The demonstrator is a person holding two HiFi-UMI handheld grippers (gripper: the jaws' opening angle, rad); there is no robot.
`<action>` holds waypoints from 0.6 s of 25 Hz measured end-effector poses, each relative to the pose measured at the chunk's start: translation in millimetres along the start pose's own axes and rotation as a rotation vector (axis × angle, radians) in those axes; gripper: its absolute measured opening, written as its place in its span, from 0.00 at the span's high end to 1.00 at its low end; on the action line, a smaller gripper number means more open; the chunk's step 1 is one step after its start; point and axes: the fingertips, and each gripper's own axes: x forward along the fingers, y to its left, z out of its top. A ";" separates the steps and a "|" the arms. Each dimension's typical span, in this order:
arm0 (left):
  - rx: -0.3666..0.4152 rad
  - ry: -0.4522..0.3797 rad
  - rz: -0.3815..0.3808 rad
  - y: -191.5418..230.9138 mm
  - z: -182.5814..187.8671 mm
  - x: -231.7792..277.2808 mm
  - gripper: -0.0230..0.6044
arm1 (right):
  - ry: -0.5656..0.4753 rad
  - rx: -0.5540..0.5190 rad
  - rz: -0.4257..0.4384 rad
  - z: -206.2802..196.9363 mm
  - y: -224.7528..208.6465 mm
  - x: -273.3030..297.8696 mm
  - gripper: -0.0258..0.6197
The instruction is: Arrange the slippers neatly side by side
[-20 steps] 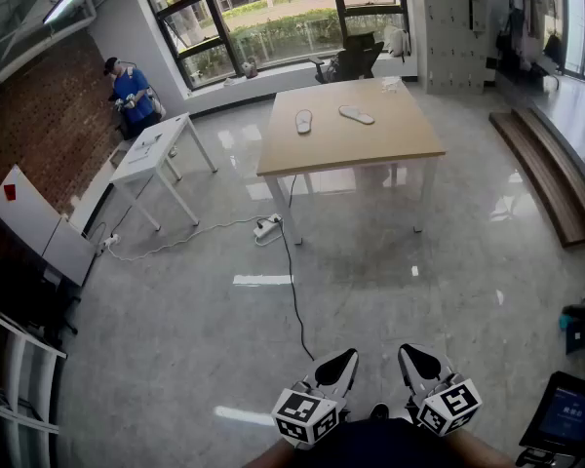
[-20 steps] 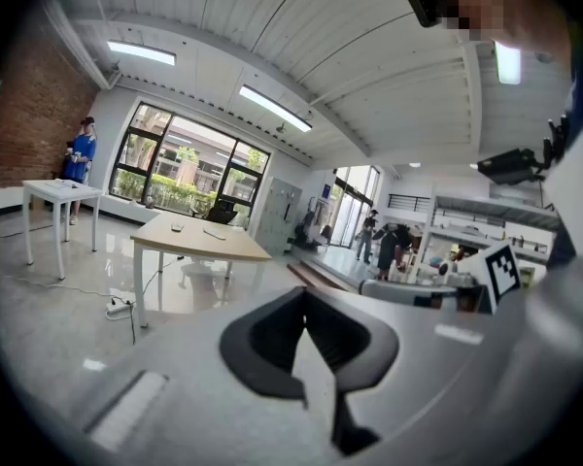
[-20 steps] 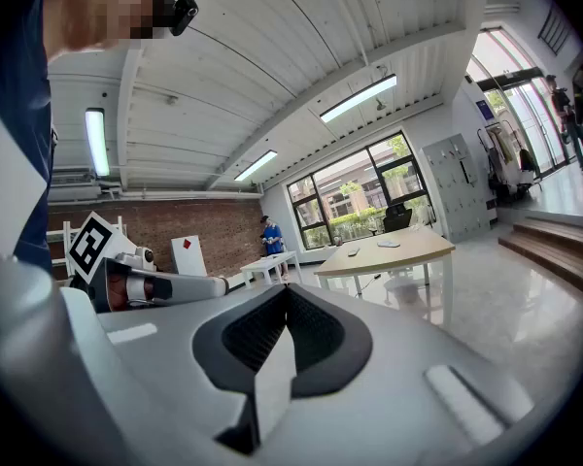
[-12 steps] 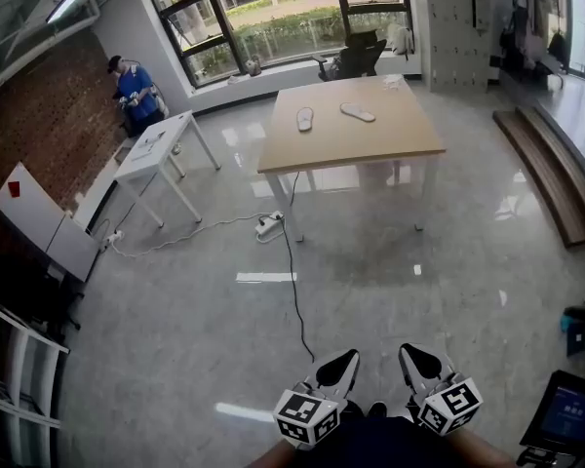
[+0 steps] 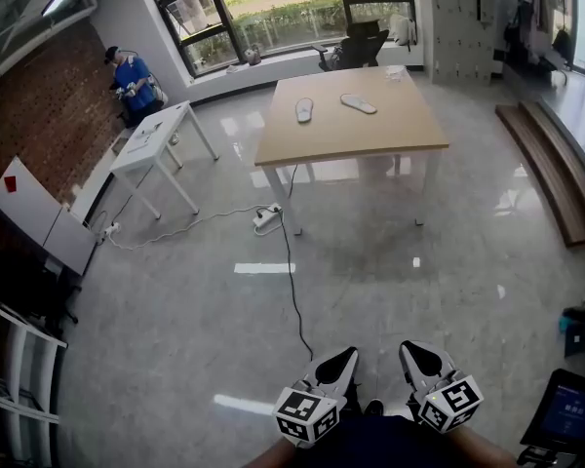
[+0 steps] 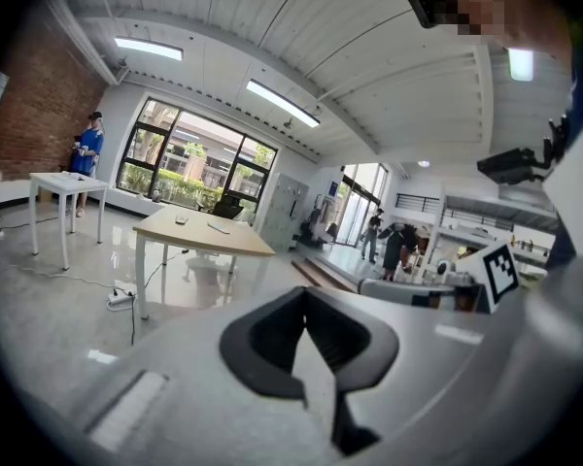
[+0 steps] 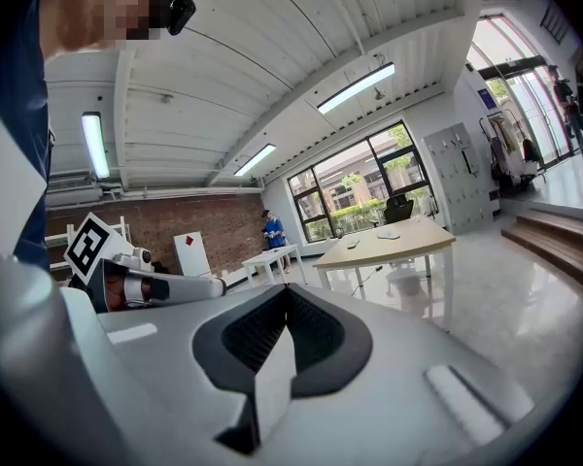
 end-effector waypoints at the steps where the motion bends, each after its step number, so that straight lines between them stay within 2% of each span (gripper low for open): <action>1: 0.000 0.001 -0.004 2.3 2.0 4.4 0.96 | 0.001 -0.001 -0.006 1.7 -3.8 3.4 0.94; 7: 0.000 0.001 -0.019 25.2 19.0 34.1 0.96 | 0.011 -0.002 -0.016 11.3 -24.9 35.8 0.94; 15: -0.009 0.019 -0.039 76.6 49.3 72.0 0.96 | 0.010 0.004 -0.040 31.0 -47.9 99.9 0.94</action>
